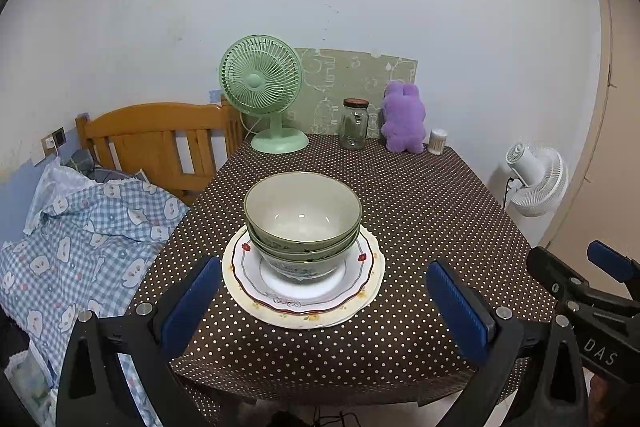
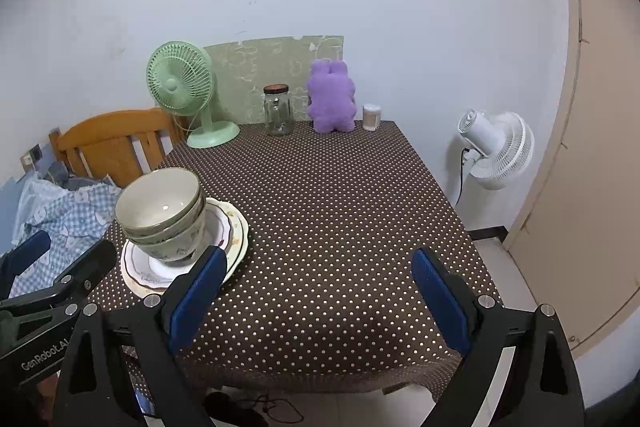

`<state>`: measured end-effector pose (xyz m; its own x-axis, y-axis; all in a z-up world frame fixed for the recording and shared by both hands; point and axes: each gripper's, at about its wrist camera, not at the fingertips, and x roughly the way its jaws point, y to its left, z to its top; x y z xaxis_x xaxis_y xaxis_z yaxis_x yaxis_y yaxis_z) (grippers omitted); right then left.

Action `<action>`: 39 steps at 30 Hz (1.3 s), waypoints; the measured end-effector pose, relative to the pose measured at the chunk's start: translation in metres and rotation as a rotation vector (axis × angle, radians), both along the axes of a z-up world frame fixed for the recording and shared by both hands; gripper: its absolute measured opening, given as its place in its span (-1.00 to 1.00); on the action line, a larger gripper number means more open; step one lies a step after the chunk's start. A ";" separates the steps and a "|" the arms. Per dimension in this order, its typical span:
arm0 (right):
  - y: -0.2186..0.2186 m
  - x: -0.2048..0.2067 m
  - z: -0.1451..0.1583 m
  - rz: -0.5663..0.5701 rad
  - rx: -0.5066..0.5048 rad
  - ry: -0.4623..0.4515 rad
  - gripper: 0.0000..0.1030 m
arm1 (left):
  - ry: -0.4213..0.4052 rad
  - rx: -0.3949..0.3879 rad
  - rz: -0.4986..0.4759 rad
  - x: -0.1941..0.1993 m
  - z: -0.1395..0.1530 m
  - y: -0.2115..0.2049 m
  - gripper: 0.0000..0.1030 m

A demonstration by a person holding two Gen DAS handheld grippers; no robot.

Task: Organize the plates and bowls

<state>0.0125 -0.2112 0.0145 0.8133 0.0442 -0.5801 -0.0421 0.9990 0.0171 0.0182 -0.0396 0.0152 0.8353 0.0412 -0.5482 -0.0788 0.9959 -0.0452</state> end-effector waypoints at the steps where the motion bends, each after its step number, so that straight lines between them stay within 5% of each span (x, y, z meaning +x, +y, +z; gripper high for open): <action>1: 0.000 0.000 0.000 0.001 -0.001 0.000 0.85 | 0.001 -0.001 0.000 0.000 0.001 0.000 0.99; 39: 0.004 0.007 -0.003 -0.010 -0.006 0.047 0.85 | 0.013 0.000 -0.005 0.002 0.003 0.003 0.99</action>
<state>0.0194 -0.2068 0.0115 0.7854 0.0325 -0.6182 -0.0316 0.9994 0.0125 0.0203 -0.0363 0.0179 0.8284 0.0372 -0.5590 -0.0748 0.9962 -0.0446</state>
